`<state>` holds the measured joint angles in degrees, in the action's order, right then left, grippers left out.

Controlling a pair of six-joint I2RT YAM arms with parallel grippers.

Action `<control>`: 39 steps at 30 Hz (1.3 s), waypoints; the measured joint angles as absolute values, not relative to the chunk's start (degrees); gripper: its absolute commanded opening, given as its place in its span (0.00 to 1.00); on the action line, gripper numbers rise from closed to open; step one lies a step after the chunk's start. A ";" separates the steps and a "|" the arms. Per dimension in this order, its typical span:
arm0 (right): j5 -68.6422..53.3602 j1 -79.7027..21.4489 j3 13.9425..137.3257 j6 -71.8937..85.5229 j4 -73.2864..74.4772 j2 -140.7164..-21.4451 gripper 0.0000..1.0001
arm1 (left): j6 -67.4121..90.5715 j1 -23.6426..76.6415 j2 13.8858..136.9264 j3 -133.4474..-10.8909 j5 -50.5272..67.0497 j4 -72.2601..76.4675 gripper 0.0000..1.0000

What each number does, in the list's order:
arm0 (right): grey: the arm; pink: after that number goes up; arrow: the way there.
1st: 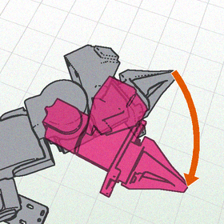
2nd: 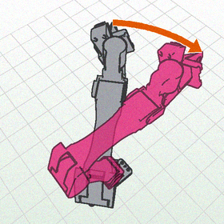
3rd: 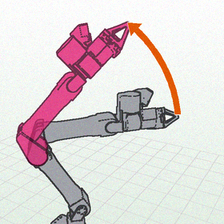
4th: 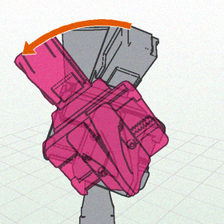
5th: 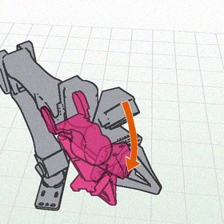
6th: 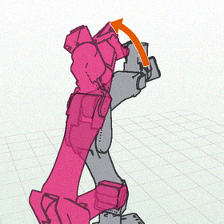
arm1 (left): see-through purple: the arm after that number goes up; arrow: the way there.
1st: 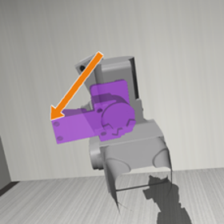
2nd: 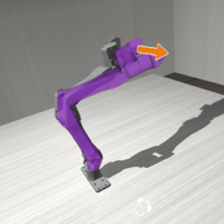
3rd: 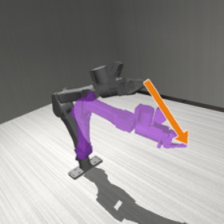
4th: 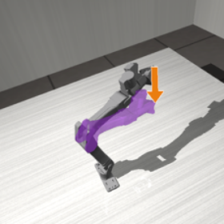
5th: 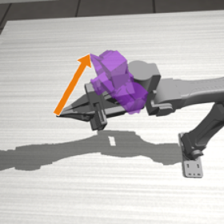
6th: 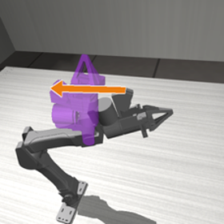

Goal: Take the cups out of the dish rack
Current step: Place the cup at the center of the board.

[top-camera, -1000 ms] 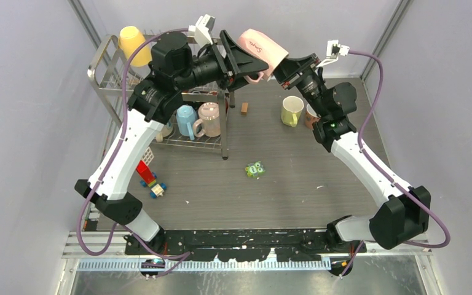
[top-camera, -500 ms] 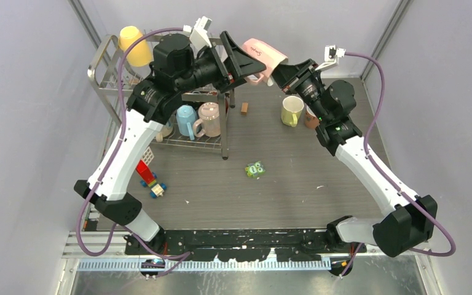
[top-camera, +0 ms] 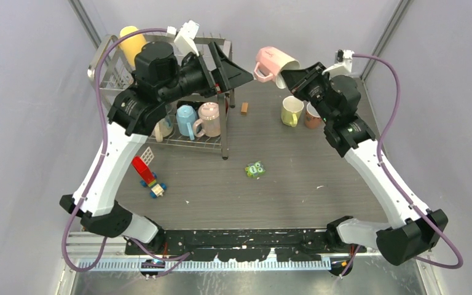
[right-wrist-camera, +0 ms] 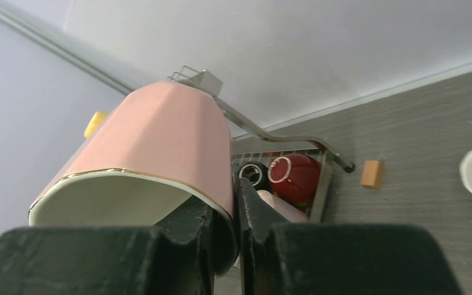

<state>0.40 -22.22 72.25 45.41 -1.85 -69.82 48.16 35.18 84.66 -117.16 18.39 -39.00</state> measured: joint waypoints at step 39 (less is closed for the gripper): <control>12.86 14.85 103.83 56.90 52.99 -102.83 0.01 | 38.48 41.25 64.75 -87.53 15.84 -40.88 1.00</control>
<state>12.86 14.85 103.83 56.90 52.99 -102.83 38.48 41.25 64.75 -87.53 15.84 -40.88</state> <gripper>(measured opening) 0.189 0.996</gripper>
